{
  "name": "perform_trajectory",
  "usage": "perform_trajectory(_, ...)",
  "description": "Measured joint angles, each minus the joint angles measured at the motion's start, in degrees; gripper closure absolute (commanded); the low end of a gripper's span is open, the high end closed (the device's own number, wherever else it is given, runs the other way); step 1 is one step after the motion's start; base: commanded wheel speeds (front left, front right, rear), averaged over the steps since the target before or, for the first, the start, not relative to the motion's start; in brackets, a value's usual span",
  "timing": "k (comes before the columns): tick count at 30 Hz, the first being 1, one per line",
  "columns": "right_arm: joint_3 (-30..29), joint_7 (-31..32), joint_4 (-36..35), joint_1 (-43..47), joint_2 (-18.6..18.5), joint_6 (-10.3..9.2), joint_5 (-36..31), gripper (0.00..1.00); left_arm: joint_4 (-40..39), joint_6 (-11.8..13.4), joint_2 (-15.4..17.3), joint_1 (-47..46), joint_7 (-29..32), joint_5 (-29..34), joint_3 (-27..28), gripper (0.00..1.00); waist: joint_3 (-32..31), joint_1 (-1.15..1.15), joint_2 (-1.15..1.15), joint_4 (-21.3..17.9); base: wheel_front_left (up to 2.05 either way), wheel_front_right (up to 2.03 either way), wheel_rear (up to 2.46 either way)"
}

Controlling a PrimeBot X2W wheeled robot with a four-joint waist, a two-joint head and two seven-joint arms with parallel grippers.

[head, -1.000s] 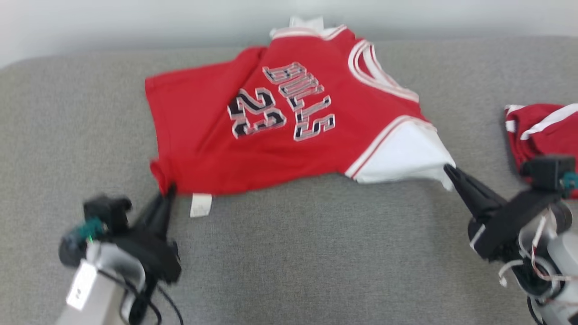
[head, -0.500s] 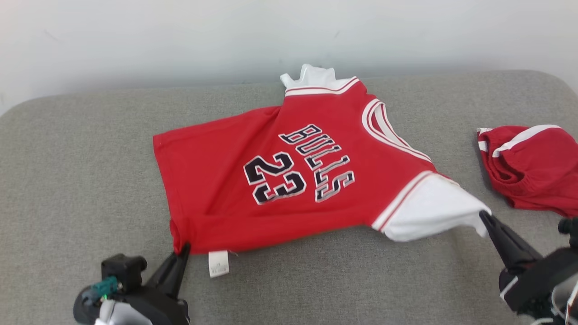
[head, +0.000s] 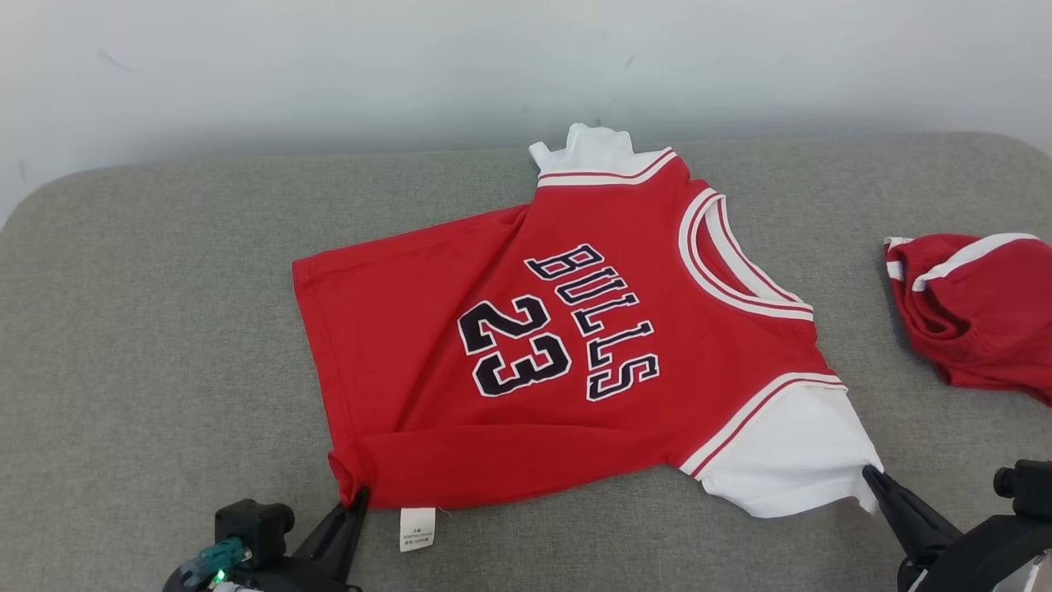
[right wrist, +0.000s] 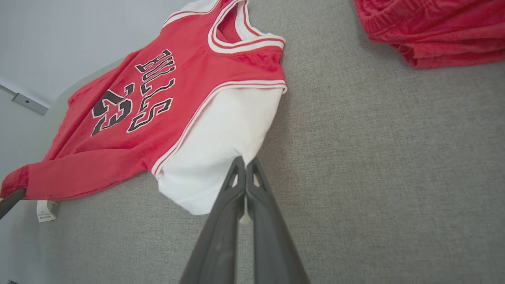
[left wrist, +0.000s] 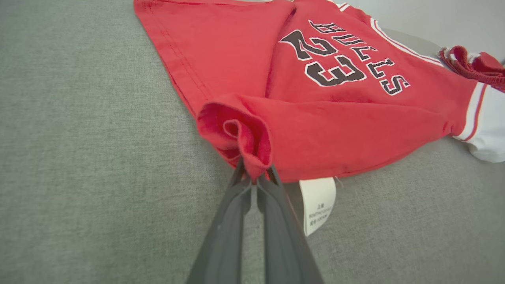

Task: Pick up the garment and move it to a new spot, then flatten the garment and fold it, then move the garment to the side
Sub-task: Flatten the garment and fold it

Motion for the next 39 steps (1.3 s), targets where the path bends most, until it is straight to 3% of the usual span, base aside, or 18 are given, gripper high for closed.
perform_trajectory(5, 0.6, 1.0, 0.0, -0.5, -0.1, -0.99, -0.7, 1.0, 0.2, 0.5, -0.1, 0.0, 0.6, 0.3, -0.2, 1.0, 0.3, 0.0, 0.0, 0.2, 0.0, 0.0, 0.0)
perform_trajectory(6, 0.6, 1.0, 0.0, -0.9, -0.2, -1.01, -1.0, 1.0, 0.1, 0.5, -0.2, 0.0, 0.6, 0.3, -0.2, 0.93, 0.4, 0.0, 0.0, 0.2, 0.0, 0.0, 0.0)
perform_trajectory(7, 0.6, 1.0, 0.0, -1.2, -0.4, -1.02, -1.2, 1.0, 0.1, 0.8, -0.2, 0.0, 0.6, 0.3, -0.2, 0.76, 0.4, 0.0, 0.01, 0.3, 0.0, 0.0, 0.0)
perform_trajectory(8, 0.5, 1.0, 0.0, -1.3, -0.6, -1.07, -1.2, 1.0, 0.1, 1.0, -0.2, 0.0, 0.7, 0.4, -0.2, 0.23, 0.4, 0.0, 0.01, 0.3, 0.0, 0.0, 0.0)
perform_trajectory(9, 0.5, 1.4, 0.1, -1.3, -0.9, -1.36, -1.2, 1.0, 0.1, 1.6, -0.2, 0.0, 0.7, 0.5, -0.1, 0.23, 0.4, 0.0, 0.01, 0.4, 0.0, 0.0, 0.0)
perform_trajectory(10, 0.5, 1.5, 0.2, -1.3, -1.1, -1.56, -1.5, 0.98, 0.1, 2.0, -0.2, 0.0, 0.7, 0.6, 0.1, 0.0, 0.4, 0.0, 0.01, 0.4, 0.0, 0.0, 0.0)
perform_trajectory(12, 0.4, 1.5, 0.5, -1.3, -1.2, -1.9, -1.9, 0.0, -0.1, 2.8, -0.1, 0.0, 0.5, 0.7, 0.4, 0.0, 0.3, 0.0, 0.01, 0.5, 0.0, 0.0, 0.0)
perform_trajectory(22, -1.0, -0.1, -2.9, -0.8, -2.2, -4.53, -4.1, 0.0, -6.1, 7.5, 1.6, 3.0, -1.4, 1.4, 3.2, 0.0, -0.9, 0.0, 0.01, 1.1, 0.0, 0.0, 0.0)
perform_trajectory(39, -0.5, -0.1, -6.6, 0.0, -2.5, -6.05, -6.5, 0.0, -7.9, 7.8, 1.4, 5.5, 4.4, 2.3, 0.0, 0.0, -1.4, 0.0, 0.01, 0.6, 0.0, 0.0, 0.0)
